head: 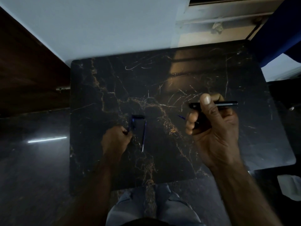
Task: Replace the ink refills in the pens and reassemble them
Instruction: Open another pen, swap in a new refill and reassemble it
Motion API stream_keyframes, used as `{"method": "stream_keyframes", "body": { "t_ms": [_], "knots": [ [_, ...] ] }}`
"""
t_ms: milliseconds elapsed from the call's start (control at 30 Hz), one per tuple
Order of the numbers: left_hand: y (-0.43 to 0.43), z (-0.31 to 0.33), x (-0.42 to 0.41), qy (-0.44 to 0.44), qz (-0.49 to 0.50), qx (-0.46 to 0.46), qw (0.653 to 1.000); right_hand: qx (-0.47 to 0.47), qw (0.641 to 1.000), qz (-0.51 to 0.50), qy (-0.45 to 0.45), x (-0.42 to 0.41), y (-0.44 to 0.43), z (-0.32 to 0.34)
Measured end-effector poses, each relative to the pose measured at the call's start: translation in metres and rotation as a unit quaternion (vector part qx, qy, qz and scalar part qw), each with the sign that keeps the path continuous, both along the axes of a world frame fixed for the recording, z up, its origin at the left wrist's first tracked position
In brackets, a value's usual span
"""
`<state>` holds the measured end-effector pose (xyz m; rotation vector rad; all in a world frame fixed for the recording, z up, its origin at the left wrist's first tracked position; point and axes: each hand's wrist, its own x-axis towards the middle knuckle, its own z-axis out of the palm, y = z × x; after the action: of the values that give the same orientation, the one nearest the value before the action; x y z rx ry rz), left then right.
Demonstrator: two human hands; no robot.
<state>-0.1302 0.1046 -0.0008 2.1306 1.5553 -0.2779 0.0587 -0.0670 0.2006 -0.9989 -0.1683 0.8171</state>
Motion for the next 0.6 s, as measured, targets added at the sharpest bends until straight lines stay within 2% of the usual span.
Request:
{"method": "stream_keyframes", "body": {
  "t_ms": [233,300,333,367,400,467,533,600],
  "knots": [
    [0.004,0.012,0.006,0.022,0.029,-0.024,0.999,0.002,1.0,0.012,0.007,-0.002,0.007,0.001],
    [0.007,0.027,0.01,-0.04,0.058,-0.038,0.997,0.006,1.0,0.01,0.007,-0.001,0.008,0.001],
    [0.007,0.038,0.014,-0.118,0.093,-0.049,0.987,0.009,1.0,0.009,0.009,-0.001,0.007,0.0],
    [0.005,0.053,0.022,-0.227,0.137,-0.074,0.961,0.015,1.0,0.006,0.014,0.0,0.007,-0.001],
    [0.002,0.072,0.031,-0.351,0.175,-0.11,0.914,0.024,0.999,0.004,0.022,0.0,0.006,-0.002],
    [-0.008,0.119,0.054,-0.556,0.148,-0.178,0.798,0.043,0.998,0.007,0.049,0.001,0.005,-0.001],
    [-0.019,0.161,0.078,-0.665,0.05,-0.217,0.713,0.061,0.995,0.01,0.075,0.002,0.007,0.001],
    [-0.028,0.188,0.097,-0.707,-0.016,-0.222,0.671,0.067,0.994,0.004,0.081,0.002,0.01,0.007]
  ]
}}
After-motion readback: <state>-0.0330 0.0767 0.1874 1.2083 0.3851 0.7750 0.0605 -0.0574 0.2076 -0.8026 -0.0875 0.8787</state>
